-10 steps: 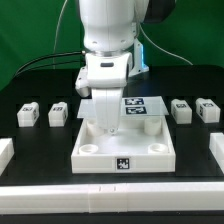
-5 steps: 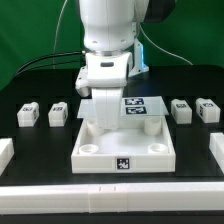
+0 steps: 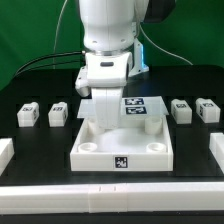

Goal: Assemble one leg

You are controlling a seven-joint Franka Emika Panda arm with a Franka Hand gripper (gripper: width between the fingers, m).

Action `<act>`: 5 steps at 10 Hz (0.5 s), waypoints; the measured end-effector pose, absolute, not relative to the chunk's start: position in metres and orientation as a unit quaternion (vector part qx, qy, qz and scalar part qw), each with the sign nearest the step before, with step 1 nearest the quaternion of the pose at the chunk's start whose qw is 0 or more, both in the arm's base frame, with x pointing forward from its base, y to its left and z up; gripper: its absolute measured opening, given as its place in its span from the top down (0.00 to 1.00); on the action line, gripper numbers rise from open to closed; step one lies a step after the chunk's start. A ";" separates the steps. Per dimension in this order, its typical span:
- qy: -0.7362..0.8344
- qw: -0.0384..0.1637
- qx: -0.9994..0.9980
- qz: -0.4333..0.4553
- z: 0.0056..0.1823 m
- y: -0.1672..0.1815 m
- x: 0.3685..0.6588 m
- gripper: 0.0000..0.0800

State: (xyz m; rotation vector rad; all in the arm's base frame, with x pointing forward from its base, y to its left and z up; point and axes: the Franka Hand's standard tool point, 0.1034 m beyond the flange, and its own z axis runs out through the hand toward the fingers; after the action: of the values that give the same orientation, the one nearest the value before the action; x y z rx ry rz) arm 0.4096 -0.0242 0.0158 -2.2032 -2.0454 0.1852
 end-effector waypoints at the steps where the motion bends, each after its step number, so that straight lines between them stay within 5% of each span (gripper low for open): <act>1: -0.678 0.065 -0.730 0.061 0.016 -0.024 0.410 0.92; 5: -0.677 0.064 -0.731 0.061 0.016 -0.022 0.411 0.92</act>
Offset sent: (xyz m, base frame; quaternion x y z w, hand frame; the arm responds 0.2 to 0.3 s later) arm 0.0000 0.0000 0.0000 0.0000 0.0000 0.0000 1.0000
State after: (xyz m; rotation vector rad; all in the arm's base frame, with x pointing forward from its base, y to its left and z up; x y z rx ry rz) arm 0.4112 -0.0222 0.0162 -2.2078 -2.0432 0.1834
